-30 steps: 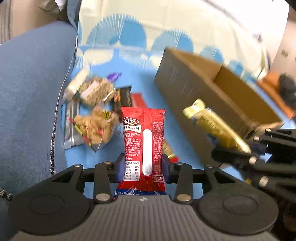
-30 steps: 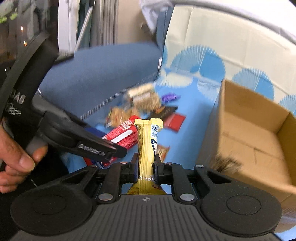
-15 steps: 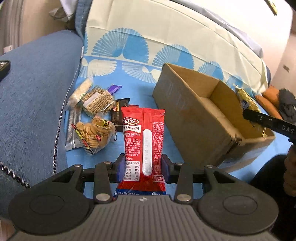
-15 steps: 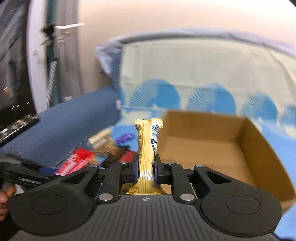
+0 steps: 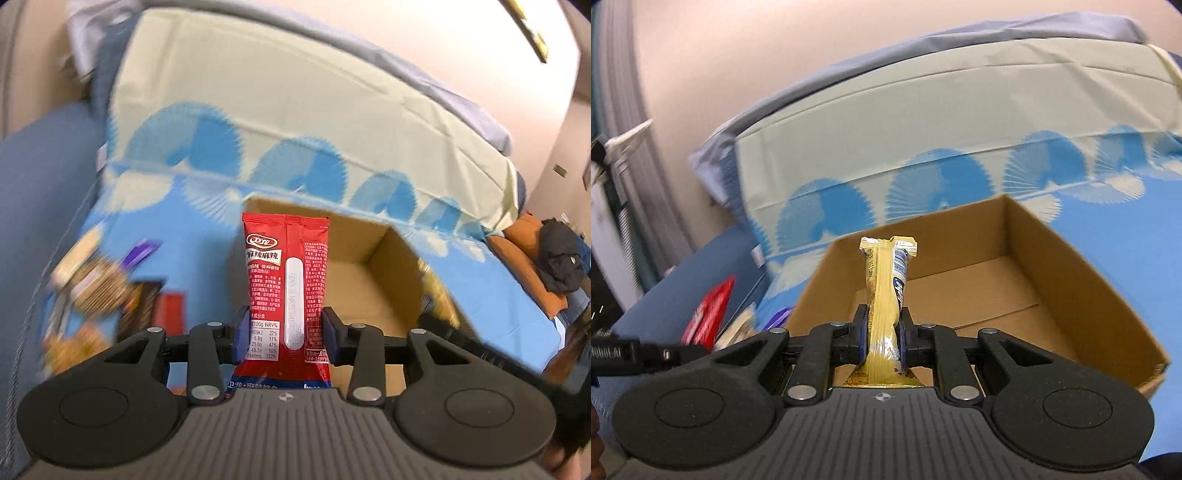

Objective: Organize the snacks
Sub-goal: 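Open both grippers to drop the snacks into the box, then move both tools back to the pile and grasp the red peanut bar with the right gripper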

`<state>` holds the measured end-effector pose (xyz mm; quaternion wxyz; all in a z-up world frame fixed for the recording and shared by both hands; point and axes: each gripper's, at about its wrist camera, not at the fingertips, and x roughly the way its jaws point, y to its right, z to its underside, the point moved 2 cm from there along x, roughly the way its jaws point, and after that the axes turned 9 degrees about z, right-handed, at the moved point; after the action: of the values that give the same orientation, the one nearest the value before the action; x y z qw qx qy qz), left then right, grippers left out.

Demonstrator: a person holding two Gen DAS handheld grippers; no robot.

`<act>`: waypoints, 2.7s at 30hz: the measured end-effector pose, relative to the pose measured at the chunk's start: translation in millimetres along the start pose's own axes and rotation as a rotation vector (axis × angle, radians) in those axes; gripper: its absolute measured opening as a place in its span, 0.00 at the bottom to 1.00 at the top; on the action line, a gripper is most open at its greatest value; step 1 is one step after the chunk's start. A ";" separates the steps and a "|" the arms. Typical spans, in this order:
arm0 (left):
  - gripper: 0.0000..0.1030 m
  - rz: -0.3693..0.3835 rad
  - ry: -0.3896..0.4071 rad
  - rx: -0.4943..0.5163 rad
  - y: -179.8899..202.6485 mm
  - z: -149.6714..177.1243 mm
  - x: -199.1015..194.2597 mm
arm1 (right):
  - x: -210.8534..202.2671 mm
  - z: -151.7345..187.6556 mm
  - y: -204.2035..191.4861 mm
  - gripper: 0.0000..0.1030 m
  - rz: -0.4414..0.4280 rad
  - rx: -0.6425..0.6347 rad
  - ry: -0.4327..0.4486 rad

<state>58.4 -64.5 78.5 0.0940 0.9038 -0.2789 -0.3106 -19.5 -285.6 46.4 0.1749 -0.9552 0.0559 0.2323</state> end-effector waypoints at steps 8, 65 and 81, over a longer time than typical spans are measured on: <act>0.52 0.064 0.048 0.074 66.6 -31.7 39.7 | 3.5 -5.6 23.8 0.19 0.133 0.115 0.071; 0.26 -0.125 0.143 -0.012 -145.1 89.4 -89.1 | -34.3 65.9 -163.4 0.33 -0.249 -0.408 -0.011; 0.44 -0.305 0.111 -0.010 -152.0 85.0 -67.2 | 55.3 130.6 -206.4 0.36 -0.027 -0.586 -0.150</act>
<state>30.2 99.2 -6.6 0.0657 0.9510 -0.1313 -0.2722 12.9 -47.5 -24.2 -0.1013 -0.9458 -0.0394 0.3060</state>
